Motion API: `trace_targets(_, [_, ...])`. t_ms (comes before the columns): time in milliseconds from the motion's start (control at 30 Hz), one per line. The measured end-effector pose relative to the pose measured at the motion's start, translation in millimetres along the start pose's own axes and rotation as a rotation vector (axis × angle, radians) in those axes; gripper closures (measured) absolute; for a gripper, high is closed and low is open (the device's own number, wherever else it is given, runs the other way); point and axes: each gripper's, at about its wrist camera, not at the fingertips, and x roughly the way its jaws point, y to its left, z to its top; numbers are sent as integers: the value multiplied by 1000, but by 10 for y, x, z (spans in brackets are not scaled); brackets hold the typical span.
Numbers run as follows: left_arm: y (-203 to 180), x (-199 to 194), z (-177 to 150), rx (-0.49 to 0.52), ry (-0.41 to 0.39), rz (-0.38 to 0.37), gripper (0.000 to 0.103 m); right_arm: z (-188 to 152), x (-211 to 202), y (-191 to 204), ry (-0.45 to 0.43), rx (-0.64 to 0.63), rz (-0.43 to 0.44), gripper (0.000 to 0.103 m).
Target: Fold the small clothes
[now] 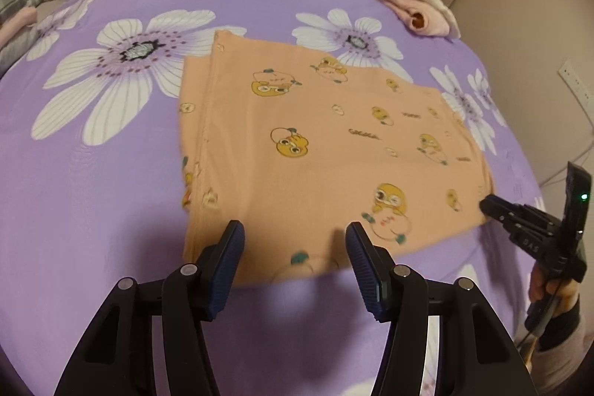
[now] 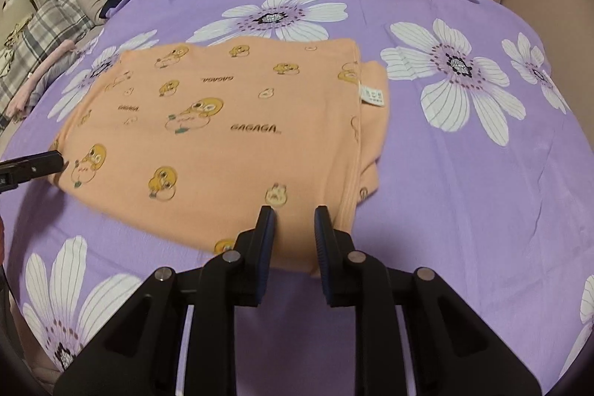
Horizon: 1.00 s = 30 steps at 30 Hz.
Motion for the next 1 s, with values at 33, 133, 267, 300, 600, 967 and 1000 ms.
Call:
trace_targets(33, [10,-74,-20,-10,-10,-14,45,-7,-30,16,-1,-7,-2,79])
trace_targets(133, [49,-228,-67,-30,-34,-18,45,-30,-144,96,-14,-25,-4,80])
trace_targets(267, [174,-339,-117,-87,-43,-21,43,-15,-256,201,-38,-52,-8,76])
trace_targets(300, [213,-355,-127,-102,-46,-22,38,-16,-271,220,-41,-54,-8,73])
trace_targets(600, [600,-321,-171,-292,-36,-114,30,1,-357,392,-51,-58,29,55])
trace_targets(967, [837,-140,-94,-448,-16,-260,25,57,-273,531,-37,-42,87,54])
trace_targets(1000, [854,-123,-73,-458,-17,-268,24,65,-269,540,-38,-42,89,54])
